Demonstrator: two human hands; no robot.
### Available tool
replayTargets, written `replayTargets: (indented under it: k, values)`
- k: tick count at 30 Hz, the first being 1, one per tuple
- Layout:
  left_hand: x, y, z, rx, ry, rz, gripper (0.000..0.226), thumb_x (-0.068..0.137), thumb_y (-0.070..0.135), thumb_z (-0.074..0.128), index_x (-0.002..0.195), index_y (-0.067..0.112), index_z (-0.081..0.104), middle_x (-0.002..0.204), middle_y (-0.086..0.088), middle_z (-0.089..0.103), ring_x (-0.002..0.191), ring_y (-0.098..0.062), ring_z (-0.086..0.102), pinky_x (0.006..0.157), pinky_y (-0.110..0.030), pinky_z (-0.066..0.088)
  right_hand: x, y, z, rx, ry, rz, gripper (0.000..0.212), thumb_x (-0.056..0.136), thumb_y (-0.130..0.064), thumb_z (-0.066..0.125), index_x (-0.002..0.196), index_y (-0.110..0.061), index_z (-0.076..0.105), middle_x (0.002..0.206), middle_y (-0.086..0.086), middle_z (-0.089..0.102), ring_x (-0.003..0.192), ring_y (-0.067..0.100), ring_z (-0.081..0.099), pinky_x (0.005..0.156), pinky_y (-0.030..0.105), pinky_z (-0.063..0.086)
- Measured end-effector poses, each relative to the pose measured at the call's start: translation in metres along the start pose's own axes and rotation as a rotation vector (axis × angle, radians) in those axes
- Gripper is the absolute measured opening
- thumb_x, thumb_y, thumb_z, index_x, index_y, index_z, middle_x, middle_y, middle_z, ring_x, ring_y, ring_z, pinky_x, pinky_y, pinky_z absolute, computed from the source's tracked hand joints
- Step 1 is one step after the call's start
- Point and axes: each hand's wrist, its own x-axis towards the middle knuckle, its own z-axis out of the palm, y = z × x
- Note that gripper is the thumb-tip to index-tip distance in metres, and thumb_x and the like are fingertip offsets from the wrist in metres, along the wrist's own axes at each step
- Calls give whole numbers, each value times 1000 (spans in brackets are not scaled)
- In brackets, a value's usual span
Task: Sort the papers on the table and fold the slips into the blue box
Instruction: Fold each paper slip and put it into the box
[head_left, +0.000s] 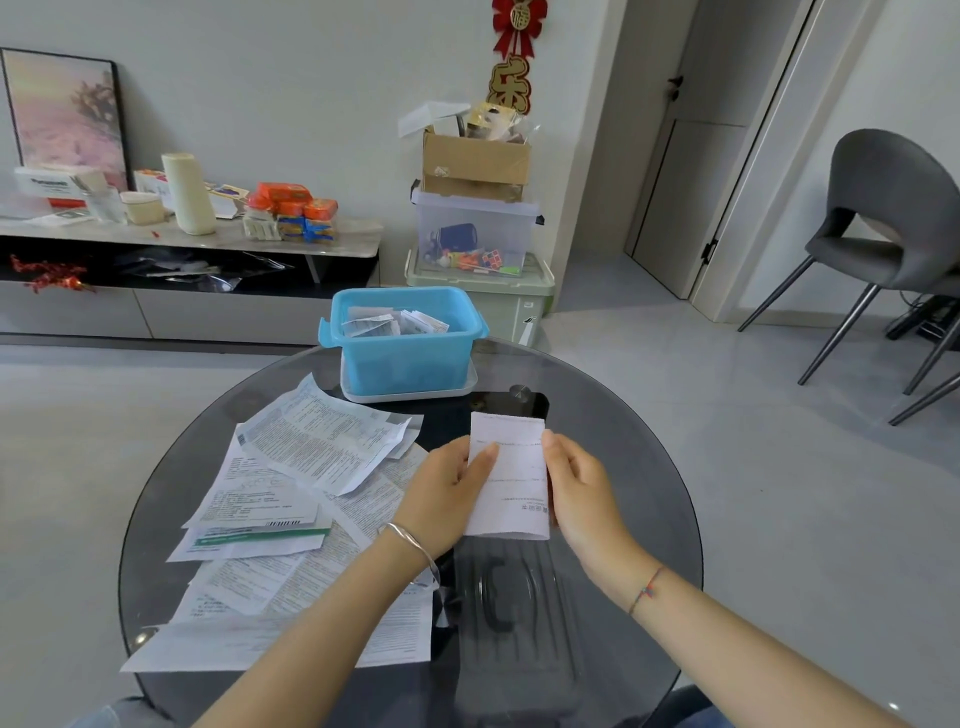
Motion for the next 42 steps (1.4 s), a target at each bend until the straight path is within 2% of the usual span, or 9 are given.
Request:
replayTargets:
  k: [2,7,13,17,22,26,31,37,42]
  values:
    - [-2,0,3,7,-3,-10,29,102,28,38,79,20,54,68,7,53,61,-7,49,52,-11,35,3,1,-2,-27,0,-6,37,101,-31,41,90,-1,61,73,5,58,67,12,50,62,28,42]
    - [-4,1,4,7,-5,-57,36,102,30,33,70,18,46,64,4,47,55,-5,45,47,-9,33,4,1,-4,-73,-3,-60,42,100,-28,44,82,9,51,66,6,48,63,14,41,55,25,33]
    - [-7,3,1,-119,-71,-152,38,102,32,34,76,11,52,72,-1,58,59,-6,59,50,-10,40,4,0,-10,-45,-26,-81,35,100,-25,46,75,-1,52,64,1,51,59,8,44,52,16,36]
    - [-9,4,-2,-169,-119,-179,35,100,32,39,92,7,62,81,-3,69,64,-9,68,54,-21,55,6,-2,-15,-92,-55,-86,34,99,-27,47,70,-10,46,61,-5,47,56,6,42,53,17,36]
    - [-3,7,-15,-183,5,-72,32,93,22,58,125,22,55,84,1,69,78,-4,66,61,-21,56,6,-1,-19,-280,-211,-146,33,99,-28,47,71,-10,48,61,-9,46,58,6,41,56,21,33]
    - [-7,8,-11,-26,39,58,18,91,18,62,104,25,71,89,7,70,70,2,61,54,-14,50,1,-2,-15,-302,-194,-209,31,99,-26,46,74,-8,51,57,-15,47,55,0,42,52,12,32]
    - [-6,10,-8,-29,99,47,14,88,19,65,100,21,73,85,9,69,73,11,60,61,-7,48,-2,-4,-12,-296,-158,-263,32,99,-25,47,75,-4,52,58,-15,48,55,1,42,53,12,32]
    - [-2,9,-10,-28,106,-10,6,85,20,70,80,20,74,68,10,67,61,7,59,59,-5,43,-3,-4,-11,-311,-167,-300,34,98,-27,49,74,-3,51,58,-12,47,56,2,41,52,13,31]
    - [3,11,-10,-13,144,-32,9,86,26,68,78,23,71,72,10,68,68,0,61,60,-7,45,1,-6,-13,-300,-206,-259,32,99,-26,47,72,-7,51,58,-14,49,55,0,43,52,11,32]
